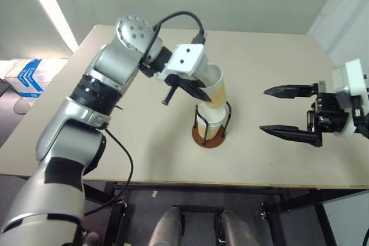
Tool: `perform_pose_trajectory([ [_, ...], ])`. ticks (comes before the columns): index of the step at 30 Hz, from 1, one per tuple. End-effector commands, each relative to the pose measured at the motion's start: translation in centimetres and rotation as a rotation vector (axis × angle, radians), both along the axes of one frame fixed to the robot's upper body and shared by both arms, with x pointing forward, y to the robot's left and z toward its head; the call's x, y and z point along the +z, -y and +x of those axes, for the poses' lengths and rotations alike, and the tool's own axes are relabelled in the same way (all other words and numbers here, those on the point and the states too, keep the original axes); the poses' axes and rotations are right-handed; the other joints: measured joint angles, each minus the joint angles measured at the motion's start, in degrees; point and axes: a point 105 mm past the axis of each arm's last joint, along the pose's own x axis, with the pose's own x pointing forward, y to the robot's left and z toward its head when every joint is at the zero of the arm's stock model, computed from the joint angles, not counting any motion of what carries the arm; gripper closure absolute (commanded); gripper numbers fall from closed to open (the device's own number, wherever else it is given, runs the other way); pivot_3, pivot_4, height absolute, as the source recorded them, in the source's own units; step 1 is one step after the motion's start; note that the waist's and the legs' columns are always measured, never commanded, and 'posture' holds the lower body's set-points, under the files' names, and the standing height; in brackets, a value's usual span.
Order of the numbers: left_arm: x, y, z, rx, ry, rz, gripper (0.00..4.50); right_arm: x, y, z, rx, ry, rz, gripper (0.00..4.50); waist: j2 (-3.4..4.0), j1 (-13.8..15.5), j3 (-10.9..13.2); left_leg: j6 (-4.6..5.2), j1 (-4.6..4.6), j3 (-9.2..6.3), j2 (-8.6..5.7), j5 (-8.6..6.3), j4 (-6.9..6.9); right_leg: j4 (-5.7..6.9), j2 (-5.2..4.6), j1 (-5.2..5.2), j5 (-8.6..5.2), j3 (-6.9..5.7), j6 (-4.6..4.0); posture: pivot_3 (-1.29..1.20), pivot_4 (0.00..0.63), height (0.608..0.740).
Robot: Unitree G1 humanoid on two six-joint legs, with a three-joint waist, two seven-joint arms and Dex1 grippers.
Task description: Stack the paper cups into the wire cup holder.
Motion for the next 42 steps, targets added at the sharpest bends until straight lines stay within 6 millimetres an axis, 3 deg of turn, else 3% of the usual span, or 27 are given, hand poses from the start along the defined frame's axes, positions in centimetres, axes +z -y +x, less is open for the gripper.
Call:
perform_pose_trajectory([
  [1, -0.5, 0.0, -0.8, -0.061, 0.006, 0.038, 4.44, 0.9, 0.0, -0.3, -0.010, 0.054, 0.000, 0.15, 0.01, 0.00, 0.00, 0.02, -0.01, 0.00, 0.00, -0.01, -0.01, -0.05, 0.00, 0.00, 0.02, 0.00, 0.04, 0.00, 0.150, 0.740],
  [10, -2.0, 0.3, -0.7, -0.059, -0.013, 0.071, 4.44, 0.9, 0.2, -0.2, -0.020, 0.055, -0.004, 0.15, 0.01, 0.15, 0.00, 0.20, -0.07, 0.02, 0.00, -0.19, 0.02, -0.53, -0.01, 0.18, 0.13, 0.00, 0.14, 0.00, 0.150, 0.740],
  [11, -2.1, 0.5, -0.5, -0.052, -0.012, 0.068, 4.26, 0.8, 0.2, -0.2, -0.021, 0.054, -0.004, 0.15, 0.01, 0.24, 0.00, 0.21, -0.07, 0.02, -0.01, -0.21, 0.04, -0.54, -0.01, 0.20, 0.13, 0.00, 0.15, 0.00, 0.150, 0.740],
  [14, -1.2, 1.3, -0.4, -0.047, -0.026, 0.029, 3.54, 0.7, 0.3, -0.2, -0.027, 0.052, -0.009, 0.15, 0.01, 0.35, 0.00, 0.24, -0.08, 0.02, -0.02, -0.23, 0.06, -0.57, -0.03, 0.22, 0.13, 0.00, 0.15, 0.00, 0.150, 0.740],
  [24, 3.3, 1.7, 0.8, 0.031, -0.028, -0.193, 0.01, 0.6, 0.6, 0.0, -0.046, 0.041, -0.010, 0.15, 0.01, 0.32, 0.00, 0.26, -0.05, 0.05, -0.02, -0.27, 0.06, -0.58, -0.03, 0.24, 0.16, 0.00, 0.21, 0.00, 0.150, 0.740],
  [27, 4.5, 0.8, 0.9, 0.071, -0.048, -0.287, 0.01, 0.3, 1.0, 0.6, -0.087, 0.024, -0.014, 0.15, 0.02, 0.32, 0.00, 0.27, -0.05, 0.06, -0.02, -0.28, 0.06, -0.60, -0.03, 0.23, 0.16, 0.00, 0.24, 0.00, 0.150, 0.740],
  [32, 5.7, -3.3, 2.3, 0.289, -0.082, -0.495, 0.01, -1.4, 2.8, 2.8, -0.224, -0.039, -0.027, 0.15, 0.04, 0.09, -0.01, 0.29, 0.00, 0.09, 0.00, -0.30, 0.04, -0.60, -0.03, 0.24, 0.16, 0.01, 0.28, 0.00, 0.150, 0.740],
  [36, 4.5, -6.5, 3.1, 0.485, -0.076, -0.614, 0.01, -3.0, 4.7, 5.1, -0.344, -0.072, -0.026, 0.15, 0.07, -0.12, -0.02, 0.26, 0.10, 0.12, 0.00, -0.28, 0.03, -0.55, -0.02, 0.25, 0.18, 0.03, 0.30, 0.00, 0.150, 0.740],
  [42, 1.2, -11.7, 3.9, 0.847, 0.019, -0.742, 0.01, -5.6, 8.4, 8.7, -0.541, -0.097, 0.004, 0.15, 0.08, -0.03, -0.01, 0.26, 0.14, 0.13, -0.01, -0.18, 0.09, -0.56, -0.03, 0.30, 0.29, 0.04, 0.29, 0.00, 0.150, 0.740],
])
